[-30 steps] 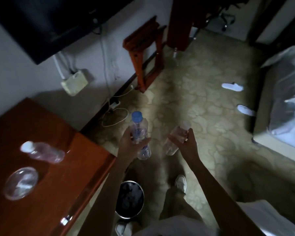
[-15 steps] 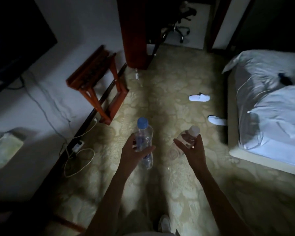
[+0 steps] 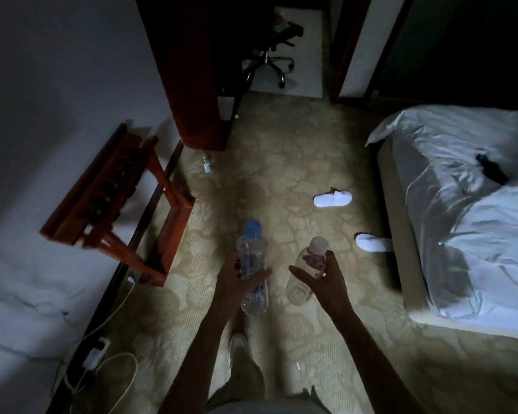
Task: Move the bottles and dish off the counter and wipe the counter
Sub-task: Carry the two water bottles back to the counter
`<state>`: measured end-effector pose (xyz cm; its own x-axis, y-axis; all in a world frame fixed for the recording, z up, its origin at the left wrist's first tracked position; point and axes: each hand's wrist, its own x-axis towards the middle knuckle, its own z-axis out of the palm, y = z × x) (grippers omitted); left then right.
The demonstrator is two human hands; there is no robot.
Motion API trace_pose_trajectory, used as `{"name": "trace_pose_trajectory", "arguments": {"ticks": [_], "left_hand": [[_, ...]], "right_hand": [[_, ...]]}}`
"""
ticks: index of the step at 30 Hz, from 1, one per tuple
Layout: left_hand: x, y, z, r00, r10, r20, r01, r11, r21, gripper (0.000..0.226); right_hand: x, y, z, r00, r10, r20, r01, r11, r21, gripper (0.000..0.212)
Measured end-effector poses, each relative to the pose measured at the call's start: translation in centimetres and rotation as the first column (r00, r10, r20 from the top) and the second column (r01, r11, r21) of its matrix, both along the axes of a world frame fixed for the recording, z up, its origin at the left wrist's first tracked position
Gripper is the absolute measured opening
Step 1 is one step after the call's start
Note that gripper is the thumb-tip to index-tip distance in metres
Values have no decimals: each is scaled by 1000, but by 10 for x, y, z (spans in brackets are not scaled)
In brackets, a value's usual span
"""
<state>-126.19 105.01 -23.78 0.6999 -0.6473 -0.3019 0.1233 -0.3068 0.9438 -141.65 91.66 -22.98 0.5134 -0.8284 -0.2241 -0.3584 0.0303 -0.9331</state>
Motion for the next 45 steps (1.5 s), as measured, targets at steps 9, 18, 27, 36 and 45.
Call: {"name": "trace_pose_trajectory", "arguments": {"ticks": [9, 18, 27, 36, 45], "left_hand": [[188, -154, 22, 998, -57, 25, 58, 998, -15, 44], [359, -354, 9, 999, 1, 53, -3, 999, 41, 46], [540, -542, 39, 993, 71, 96, -72, 997, 2, 40], [721, -748, 64, 994, 39, 103, -31, 997, -76, 37], [870, -954, 94, 991, -95, 99, 108, 984, -140, 43]], "right_hand": [[163, -150, 24, 998, -48, 39, 49, 998, -43, 57], [347, -364, 5, 999, -21, 48, 22, 1000, -12, 53], [531, -566, 49, 990, 10, 141, -6, 999, -33, 57], [709, -751, 68, 992, -30, 121, 41, 996, -84, 53], [843, -948, 83, 978, -50, 205, 76, 990, -121, 54]]}}
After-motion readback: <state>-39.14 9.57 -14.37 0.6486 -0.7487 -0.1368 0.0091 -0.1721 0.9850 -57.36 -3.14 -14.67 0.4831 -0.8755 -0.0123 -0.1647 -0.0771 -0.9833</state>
